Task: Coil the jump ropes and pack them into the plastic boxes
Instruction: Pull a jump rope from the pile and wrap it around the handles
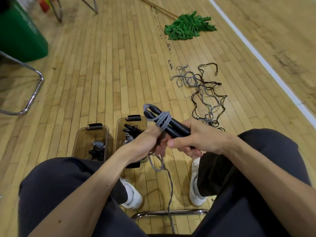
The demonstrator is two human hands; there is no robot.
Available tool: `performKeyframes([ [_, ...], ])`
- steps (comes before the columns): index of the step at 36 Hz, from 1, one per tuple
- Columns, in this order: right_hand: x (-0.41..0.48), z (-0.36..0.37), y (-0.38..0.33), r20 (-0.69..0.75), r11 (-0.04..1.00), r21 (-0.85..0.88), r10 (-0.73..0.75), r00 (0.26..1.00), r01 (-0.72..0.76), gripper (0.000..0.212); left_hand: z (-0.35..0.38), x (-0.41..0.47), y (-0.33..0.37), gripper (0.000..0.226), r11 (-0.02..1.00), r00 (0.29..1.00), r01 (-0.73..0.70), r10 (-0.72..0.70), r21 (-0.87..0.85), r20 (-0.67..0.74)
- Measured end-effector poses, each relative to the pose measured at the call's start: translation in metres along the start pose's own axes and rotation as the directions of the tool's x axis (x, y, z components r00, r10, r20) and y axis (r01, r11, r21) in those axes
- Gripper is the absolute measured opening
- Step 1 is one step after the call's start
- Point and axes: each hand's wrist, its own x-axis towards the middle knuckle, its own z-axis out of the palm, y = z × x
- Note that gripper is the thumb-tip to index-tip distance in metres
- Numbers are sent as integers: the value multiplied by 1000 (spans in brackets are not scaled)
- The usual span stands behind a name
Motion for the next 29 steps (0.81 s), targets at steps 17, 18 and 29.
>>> performKeyframes([
  [17, 11, -20, 14, -357, 969, -143, 138, 924, -200, 17, 5, 4, -13, 40, 990, 978, 132, -140, 57, 157],
  [18, 11, -21, 16, -364, 964, -156, 147, 920, -216, 18, 4, 3, -13, 38, 989, 977, 131, -142, 75, 159],
  [29, 25, -25, 37, -444, 893, -270, 217, 869, -361, 16, 0, 1, -19, 20, 909, 983, 117, -164, 401, 85],
])
